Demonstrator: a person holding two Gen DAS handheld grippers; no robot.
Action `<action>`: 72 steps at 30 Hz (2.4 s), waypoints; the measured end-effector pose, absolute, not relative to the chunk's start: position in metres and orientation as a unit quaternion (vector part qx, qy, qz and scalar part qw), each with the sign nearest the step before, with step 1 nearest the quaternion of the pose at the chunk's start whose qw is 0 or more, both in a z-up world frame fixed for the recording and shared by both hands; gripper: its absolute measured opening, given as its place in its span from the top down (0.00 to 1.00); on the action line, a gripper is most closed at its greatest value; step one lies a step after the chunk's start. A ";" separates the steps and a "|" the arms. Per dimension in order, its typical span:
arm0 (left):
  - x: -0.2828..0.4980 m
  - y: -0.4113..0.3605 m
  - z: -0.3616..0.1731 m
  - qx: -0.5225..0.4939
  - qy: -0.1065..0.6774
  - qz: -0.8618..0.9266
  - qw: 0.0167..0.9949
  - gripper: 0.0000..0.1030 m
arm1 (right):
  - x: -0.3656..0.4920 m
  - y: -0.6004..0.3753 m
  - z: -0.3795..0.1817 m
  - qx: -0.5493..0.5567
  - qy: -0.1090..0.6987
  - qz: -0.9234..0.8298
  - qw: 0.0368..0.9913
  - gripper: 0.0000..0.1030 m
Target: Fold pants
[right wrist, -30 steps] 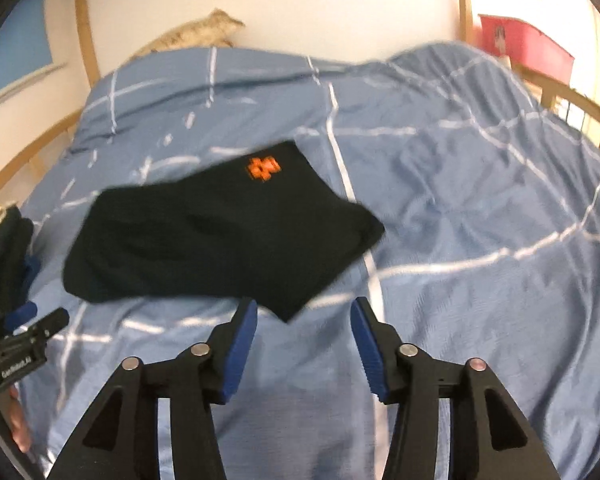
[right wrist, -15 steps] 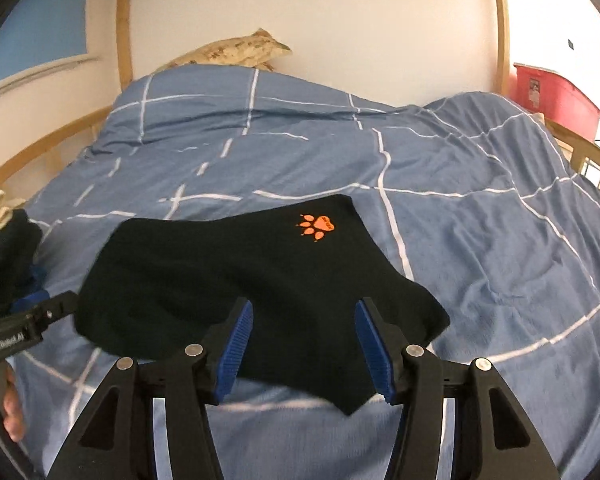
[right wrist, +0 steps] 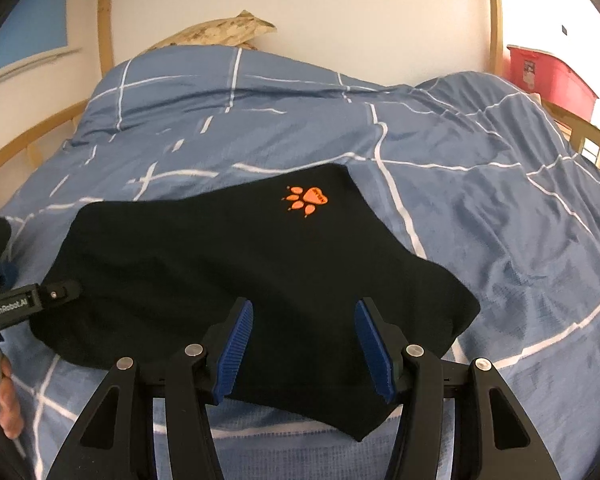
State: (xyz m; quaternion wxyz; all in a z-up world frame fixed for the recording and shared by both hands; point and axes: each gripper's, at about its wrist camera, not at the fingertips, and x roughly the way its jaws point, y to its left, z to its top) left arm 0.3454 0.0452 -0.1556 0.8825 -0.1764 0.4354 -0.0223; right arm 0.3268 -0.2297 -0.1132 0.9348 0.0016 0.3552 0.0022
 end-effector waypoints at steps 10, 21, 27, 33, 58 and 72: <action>0.335 0.053 -0.170 -0.238 0.433 -0.052 0.868 0.57 | 0.321 -0.226 -0.113 -0.014 0.343 -0.002 0.939 0.47; 0.333 0.048 -0.153 -0.219 0.421 -0.053 0.879 0.84 | 0.321 -0.231 -0.114 0.003 0.346 0.006 0.938 0.47; 0.331 0.031 -0.128 -0.172 0.427 -0.030 0.887 0.85 | 0.322 -0.246 -0.106 0.017 0.344 0.006 0.939 0.47; 0.342 -0.001 -0.094 -0.117 0.432 -0.019 0.894 0.85 | 0.328 -0.265 -0.095 0.024 0.343 0.030 0.938 0.47; 0.419 -0.183 -0.081 -0.002 0.497 -0.071 0.865 0.86 | 0.363 -0.322 -0.168 0.236 0.414 0.186 0.859 0.91; 0.416 -0.220 -0.061 0.001 0.470 -0.147 0.870 0.60 | 0.353 -0.341 -0.169 0.267 0.393 0.164 0.864 0.94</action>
